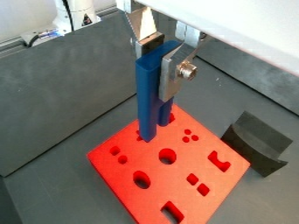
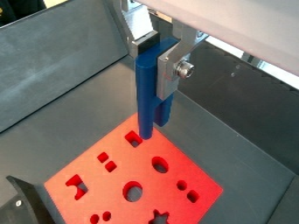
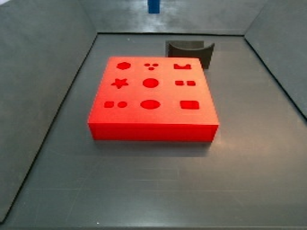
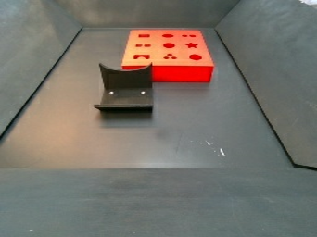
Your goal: Insert the square-circle object.
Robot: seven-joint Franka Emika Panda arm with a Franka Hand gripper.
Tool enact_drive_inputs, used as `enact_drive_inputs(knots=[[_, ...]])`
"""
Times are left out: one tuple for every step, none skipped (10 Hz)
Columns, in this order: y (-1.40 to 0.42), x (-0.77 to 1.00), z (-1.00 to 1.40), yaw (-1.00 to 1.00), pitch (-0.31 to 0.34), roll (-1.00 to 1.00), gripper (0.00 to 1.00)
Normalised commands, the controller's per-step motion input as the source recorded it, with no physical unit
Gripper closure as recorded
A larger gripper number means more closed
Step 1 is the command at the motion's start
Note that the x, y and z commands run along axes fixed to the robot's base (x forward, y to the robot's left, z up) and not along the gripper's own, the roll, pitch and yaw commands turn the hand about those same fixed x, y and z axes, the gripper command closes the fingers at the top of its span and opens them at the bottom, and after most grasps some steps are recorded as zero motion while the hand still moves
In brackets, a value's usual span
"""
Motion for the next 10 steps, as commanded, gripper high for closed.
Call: enact_drive_inputs(knots=[[0.0, 0.0, -0.06, 0.0, 0.0, 0.0, 1.0], [0.01, 0.23, -0.42, -0.67, 0.059, -0.09, 1.0], [0.0, 0.0, -0.55, -0.95, 0.0, -0.09, 1.0], [0.0, 0.0, -0.54, -0.95, 0.0, -0.09, 1.0], [0.0, -0.01, -0.51, -0.94, -0.016, -0.1, 1.0], [-0.02, 0.0, -0.48, -0.93, -0.037, -0.11, 1.0], [-0.02, 0.0, -0.48, -0.91, -0.007, -0.12, 1.0], [-0.04, 0.0, -0.43, -0.9, -0.037, -0.12, 1.0], [-0.05, 0.0, -0.35, -0.88, -0.074, -0.16, 1.0], [-0.04, -0.01, -0.41, -0.9, -0.067, -0.14, 1.0]])
